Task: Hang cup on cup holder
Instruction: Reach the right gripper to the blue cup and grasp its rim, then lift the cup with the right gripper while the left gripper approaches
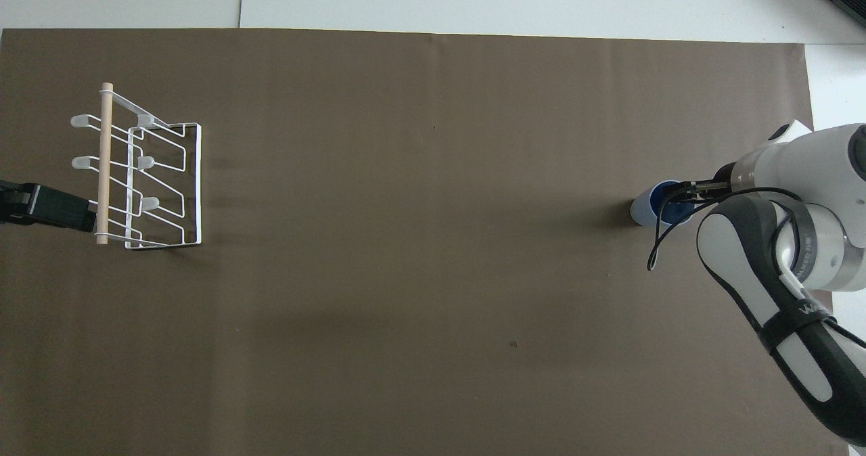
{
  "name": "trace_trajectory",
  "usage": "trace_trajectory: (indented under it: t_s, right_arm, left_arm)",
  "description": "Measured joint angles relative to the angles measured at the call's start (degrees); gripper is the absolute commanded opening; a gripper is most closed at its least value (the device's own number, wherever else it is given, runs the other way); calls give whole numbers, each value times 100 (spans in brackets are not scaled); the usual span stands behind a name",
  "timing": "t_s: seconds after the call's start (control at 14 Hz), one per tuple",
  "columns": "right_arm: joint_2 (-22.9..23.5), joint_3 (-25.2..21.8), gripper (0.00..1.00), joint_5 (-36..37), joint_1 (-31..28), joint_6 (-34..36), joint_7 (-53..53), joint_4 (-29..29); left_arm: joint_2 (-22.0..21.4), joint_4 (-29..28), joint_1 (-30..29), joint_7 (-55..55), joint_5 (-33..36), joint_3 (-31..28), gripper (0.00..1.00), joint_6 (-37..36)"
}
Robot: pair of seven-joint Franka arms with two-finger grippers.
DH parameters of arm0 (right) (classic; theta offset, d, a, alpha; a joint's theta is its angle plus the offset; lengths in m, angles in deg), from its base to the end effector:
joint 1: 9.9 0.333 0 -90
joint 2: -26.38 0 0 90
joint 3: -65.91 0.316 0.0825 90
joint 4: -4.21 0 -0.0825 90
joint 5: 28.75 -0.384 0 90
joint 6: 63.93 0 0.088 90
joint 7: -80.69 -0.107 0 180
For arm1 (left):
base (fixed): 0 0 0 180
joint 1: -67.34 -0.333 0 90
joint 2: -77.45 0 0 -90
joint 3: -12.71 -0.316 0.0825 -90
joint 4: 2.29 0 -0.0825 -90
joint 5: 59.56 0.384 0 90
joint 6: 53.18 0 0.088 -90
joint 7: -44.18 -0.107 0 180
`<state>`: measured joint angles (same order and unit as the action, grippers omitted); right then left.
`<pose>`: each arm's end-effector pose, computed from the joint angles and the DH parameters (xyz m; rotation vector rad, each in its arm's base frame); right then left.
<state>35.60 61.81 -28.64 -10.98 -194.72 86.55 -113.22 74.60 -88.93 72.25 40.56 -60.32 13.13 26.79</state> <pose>0.5826 -0.0519 0.3685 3.1197 0.0225 0.1109 0.5178 -0.0500 0.6636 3.1183 -0.2470 -0.1046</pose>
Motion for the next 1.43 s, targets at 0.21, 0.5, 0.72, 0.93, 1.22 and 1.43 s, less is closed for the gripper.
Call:
trace_trajectory:
  t_s: [0.21, 0.5, 0.72, 0.93, 1.22, 1.43]
  right_arm:
    - [8, 0, 31, 0, 0, -3, 35, -7]
    - [18, 0, 0, 0, 0, -3, 36, -10]
    - [-3, 12, 0, -25, 5, -3, 36, -1]
    - [6, 8, 0, -24, 0, 9, 36, 9]
    - [-1, 57, 0, -95, 0, 345, 37, 409]
    - [-17, 228, 0, -561, 5, 559, 66, 836]
  left_arm:
    - [0, 0, 0, 0, 0, 0, 100, 0]
    - [0, 0, 0, 0, 0, 0, 100, 0]
    - [0, 0, 0, 0, 0, 0, 100, 0]
    - [0, 0, 0, 0, 0, 0, 100, 0]
    - [0, 0, 0, 0, 0, 0, 100, 0]
    - [0, 0, 0, 0, 0, 0, 100, -1]
